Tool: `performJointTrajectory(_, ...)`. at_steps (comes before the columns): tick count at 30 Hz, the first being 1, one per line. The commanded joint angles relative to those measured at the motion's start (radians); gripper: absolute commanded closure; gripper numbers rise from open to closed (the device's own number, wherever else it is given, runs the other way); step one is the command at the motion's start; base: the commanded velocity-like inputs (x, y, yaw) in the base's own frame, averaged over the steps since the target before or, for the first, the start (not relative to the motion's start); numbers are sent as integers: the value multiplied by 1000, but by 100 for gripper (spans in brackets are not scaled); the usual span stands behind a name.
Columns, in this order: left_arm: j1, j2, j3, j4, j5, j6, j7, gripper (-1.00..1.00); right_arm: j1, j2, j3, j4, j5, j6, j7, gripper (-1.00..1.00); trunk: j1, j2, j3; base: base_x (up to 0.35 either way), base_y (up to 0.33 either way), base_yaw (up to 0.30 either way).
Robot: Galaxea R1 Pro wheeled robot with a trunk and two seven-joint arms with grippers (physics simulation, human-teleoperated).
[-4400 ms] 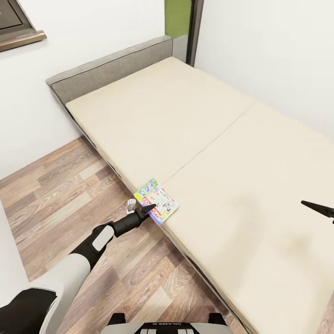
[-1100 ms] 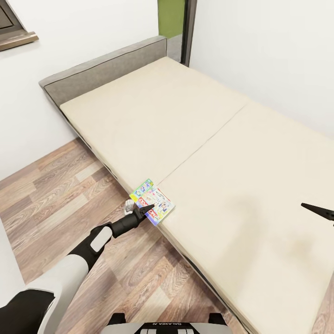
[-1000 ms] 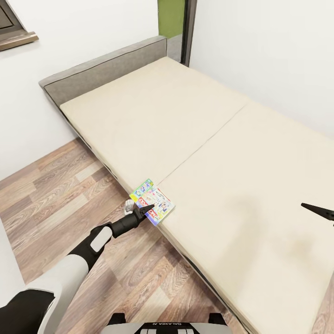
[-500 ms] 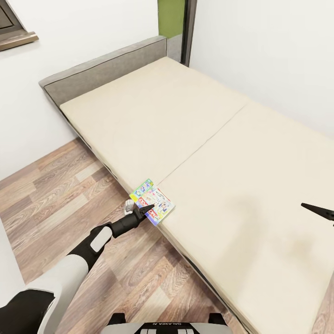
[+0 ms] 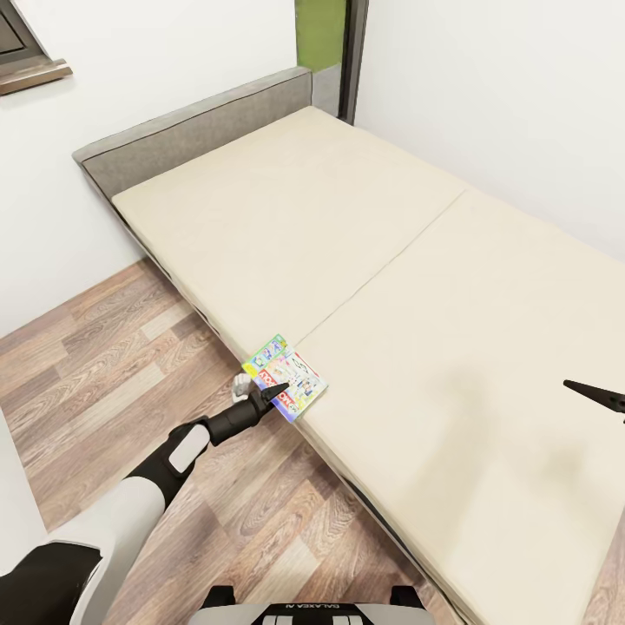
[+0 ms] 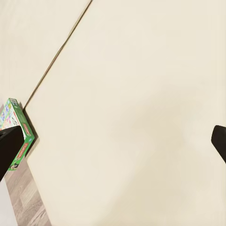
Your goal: Put all the toys in the child's room - the three board games (two on the bed and one on the table), the two jigsaw puzzles on the table, and the tennis ball on the table - inside the toy box on the table in the child's room.
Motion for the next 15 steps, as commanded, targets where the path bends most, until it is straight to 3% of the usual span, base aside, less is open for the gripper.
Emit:
performJointTrajectory(1,-1,0,-3,-13,28,15,-10,-100,-1,0,-1,0,1,9,4,-100,0,0,0,0,0,0)
performJointTrajectory(15,7,0,-3,-17,28,5,-41,-100,-1,0,-1,0,1,9,4,-100,0,0,0,0,0,0)
